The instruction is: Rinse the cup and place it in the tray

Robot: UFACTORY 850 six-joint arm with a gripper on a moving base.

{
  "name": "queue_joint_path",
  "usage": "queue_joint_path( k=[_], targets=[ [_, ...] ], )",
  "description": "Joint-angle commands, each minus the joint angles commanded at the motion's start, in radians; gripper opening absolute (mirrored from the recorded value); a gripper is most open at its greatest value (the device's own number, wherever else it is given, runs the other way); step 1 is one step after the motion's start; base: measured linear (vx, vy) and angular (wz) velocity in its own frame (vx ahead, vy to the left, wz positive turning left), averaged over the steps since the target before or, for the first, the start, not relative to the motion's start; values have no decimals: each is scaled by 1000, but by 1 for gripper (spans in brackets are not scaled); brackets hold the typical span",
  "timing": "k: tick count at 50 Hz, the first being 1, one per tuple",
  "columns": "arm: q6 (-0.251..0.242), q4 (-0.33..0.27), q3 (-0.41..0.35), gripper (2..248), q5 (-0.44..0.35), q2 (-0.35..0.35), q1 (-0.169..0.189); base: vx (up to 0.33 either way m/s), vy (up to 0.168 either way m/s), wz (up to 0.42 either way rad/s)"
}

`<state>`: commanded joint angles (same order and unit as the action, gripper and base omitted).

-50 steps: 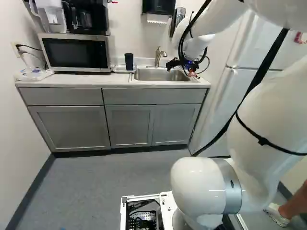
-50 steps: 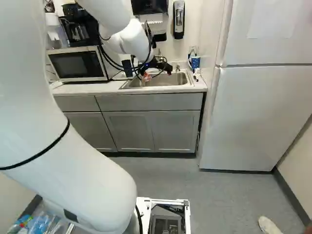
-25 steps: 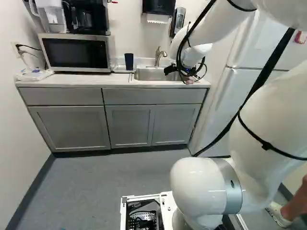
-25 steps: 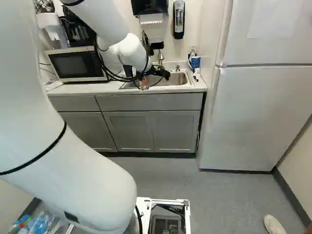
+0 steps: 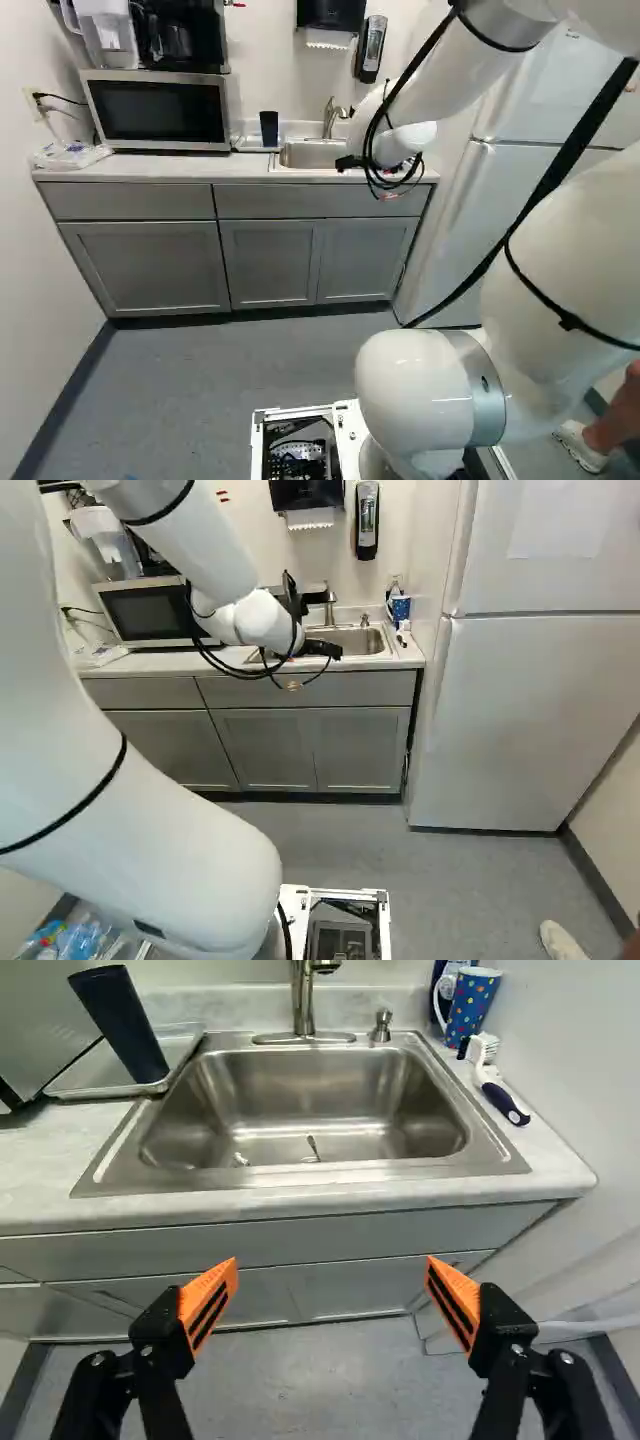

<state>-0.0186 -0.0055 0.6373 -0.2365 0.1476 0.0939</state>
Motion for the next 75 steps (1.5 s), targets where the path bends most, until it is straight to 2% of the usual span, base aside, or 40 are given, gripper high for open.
queue_joint_path(
  k=[15,38,57,75],
  targets=[
    [5,1,-139,247,-161,33,-24,0,0,0],
    [11,3,-317,247,-367,76,-54,0,0,0],
    [14,4,-428,247,-495,103,-73,0,0,0],
    [17,5,-500,247,-578,120,-85,0,0,0]
  ],
)
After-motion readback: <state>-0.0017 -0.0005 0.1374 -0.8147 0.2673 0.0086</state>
